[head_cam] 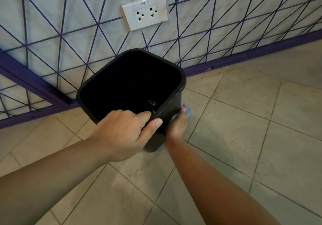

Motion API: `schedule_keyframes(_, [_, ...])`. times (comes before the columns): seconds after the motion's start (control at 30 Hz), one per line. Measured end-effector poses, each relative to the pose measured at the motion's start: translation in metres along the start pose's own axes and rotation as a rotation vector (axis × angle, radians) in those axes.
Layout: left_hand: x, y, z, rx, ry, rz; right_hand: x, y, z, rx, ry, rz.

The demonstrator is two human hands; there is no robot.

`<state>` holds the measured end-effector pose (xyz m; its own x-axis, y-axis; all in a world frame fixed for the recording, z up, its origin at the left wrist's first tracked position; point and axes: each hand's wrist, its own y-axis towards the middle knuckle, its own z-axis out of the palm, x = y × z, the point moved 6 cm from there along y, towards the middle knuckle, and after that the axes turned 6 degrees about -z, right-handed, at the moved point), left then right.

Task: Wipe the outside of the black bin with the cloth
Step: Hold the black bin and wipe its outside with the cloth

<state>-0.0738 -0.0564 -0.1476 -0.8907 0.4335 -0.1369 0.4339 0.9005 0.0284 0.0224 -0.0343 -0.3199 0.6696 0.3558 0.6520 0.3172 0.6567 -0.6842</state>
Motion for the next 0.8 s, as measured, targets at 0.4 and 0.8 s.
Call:
schedule_keyframes(0.4, [0.001,0.001,0.001,0.010,0.017,-0.015,0.000,-0.001,0.009,0.047,0.021,0.048])
schedule_keyframes(0.8, [0.001,0.002,-0.001,0.025,-0.004,0.011,-0.001,-0.018,0.006,0.068,-0.048,-0.092])
